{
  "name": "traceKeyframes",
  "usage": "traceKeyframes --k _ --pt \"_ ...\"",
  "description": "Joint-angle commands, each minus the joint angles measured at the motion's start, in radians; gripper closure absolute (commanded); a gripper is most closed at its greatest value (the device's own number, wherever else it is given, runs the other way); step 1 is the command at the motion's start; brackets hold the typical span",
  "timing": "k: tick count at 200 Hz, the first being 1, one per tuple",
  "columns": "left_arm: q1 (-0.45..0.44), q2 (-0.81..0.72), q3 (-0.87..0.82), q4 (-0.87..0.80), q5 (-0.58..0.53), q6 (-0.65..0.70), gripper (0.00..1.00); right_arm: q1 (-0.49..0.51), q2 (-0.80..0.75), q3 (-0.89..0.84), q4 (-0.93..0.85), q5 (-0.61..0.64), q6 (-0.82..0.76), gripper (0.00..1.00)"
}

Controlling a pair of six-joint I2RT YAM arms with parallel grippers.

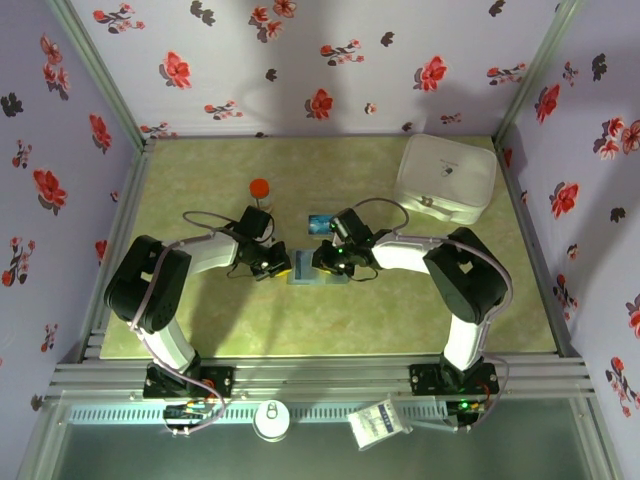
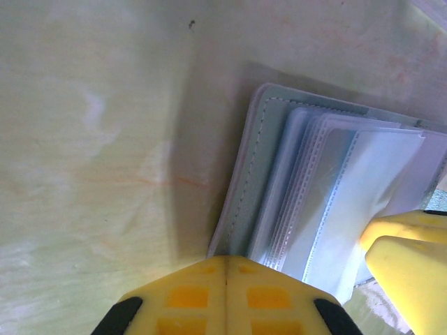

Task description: Take the credit cards out of the card holder

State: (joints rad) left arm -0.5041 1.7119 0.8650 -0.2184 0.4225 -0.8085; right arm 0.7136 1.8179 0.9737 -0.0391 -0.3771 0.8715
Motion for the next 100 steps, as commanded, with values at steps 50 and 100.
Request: traceKeyframes --k 50,100 --pt "-0.005 -0.036 0.032 -0.053 -0.011 0.016 0.95 -0.005 -0.028 -0.024 -0.016 0.035 -0.008 0.80" --pt "-0.005 -0.083 0.038 -0.046 -0.013 0.000 0.95 -0.008 -0.029 -0.042 -0.003 0.035 -0.002 0.82"
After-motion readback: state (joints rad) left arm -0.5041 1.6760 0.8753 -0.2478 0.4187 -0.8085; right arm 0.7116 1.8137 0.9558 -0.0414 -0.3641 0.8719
